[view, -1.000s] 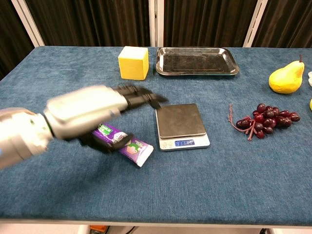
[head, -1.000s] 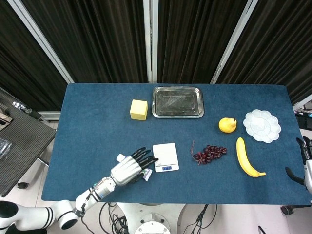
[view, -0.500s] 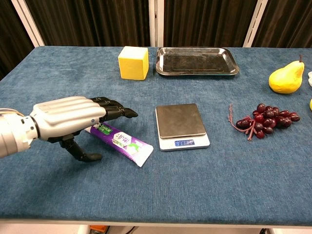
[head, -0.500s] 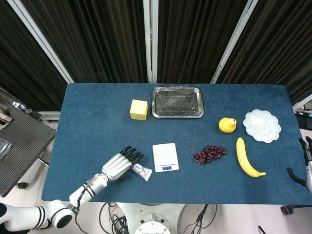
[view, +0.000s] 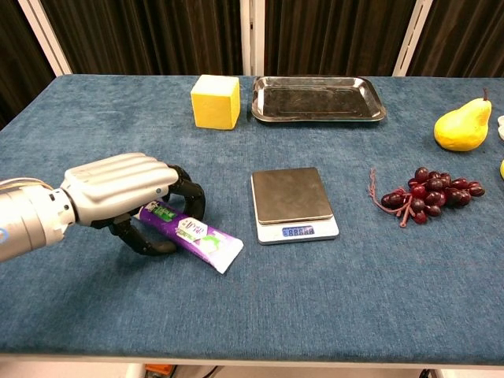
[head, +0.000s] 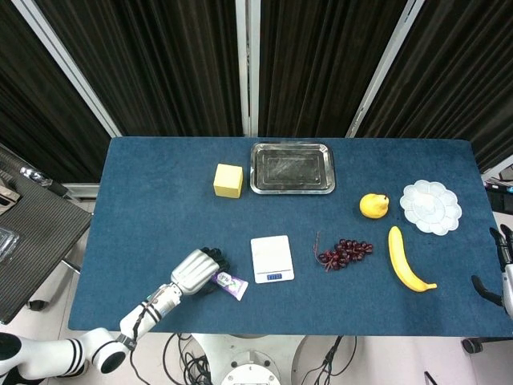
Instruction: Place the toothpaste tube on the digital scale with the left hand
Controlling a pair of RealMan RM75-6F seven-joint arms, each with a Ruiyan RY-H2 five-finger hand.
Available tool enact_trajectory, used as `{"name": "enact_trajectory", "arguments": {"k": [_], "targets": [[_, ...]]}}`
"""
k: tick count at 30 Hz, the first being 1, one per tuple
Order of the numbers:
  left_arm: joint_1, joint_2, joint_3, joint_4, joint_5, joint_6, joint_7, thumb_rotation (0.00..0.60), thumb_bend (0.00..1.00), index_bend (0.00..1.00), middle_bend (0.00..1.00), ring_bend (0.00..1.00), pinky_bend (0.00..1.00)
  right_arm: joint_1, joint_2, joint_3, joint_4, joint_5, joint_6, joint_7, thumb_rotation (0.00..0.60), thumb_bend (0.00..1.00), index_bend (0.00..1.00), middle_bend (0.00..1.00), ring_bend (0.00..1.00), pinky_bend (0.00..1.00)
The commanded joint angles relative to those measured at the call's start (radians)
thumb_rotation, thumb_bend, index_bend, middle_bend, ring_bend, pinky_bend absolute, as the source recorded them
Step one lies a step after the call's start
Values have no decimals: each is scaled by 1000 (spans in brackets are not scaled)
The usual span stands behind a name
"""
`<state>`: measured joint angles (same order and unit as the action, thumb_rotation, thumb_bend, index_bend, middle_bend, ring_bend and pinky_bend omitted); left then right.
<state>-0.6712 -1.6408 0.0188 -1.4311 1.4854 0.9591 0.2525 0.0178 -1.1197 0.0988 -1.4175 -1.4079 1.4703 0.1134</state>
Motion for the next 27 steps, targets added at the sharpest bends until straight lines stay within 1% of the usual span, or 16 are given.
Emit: {"name": "enact_trajectory", "arguments": {"k": [1,2,4,8,13,17,19,23,27], "targets": [[5,-8,-6,1,11,25,0,600,246,519,542,372,544,-1,1,1,2,3,-1,4,600,175,0,0,0,0],[9,-9,-9,-3,12,35,-5,600,245,551,573,415,578,-1,2,1,4,6,-3,6,600,182,0,0,0,0],[11,-6,-15,-14,9,42,-11,600,241,577,597,457,611,0,2,1,5,8,-8,9,600,203,0,0,0,0],[3,-3,-31,-25,20,52,-8,600,240,616,608,473,648,3,0,1,7,8,-16,10,600,207,0,0,0,0],[-32,7,-64,-54,-1,8,-22,600,240,627,618,488,689,2,0,1,5,4,-10,12,600,206,0,0,0,0],[-74,9,-110,-104,-27,-36,-65,600,240,632,623,488,691,0,0,3,14,14,-14,22,600,206,0,0,0,0],[-98,4,-134,-109,-37,-57,-73,600,240,632,623,488,691,-1,-2,4,19,17,-16,29,600,206,0,0,0,0],[-155,-29,-201,-71,-98,-114,-105,600,240,634,626,488,690,-5,-2,6,29,17,-10,45,600,209,0,0,0,0],[-204,-76,-245,1,-144,-151,-119,600,240,634,627,487,690,-8,0,11,38,23,-8,64,600,209,0,0,0,0]]}}
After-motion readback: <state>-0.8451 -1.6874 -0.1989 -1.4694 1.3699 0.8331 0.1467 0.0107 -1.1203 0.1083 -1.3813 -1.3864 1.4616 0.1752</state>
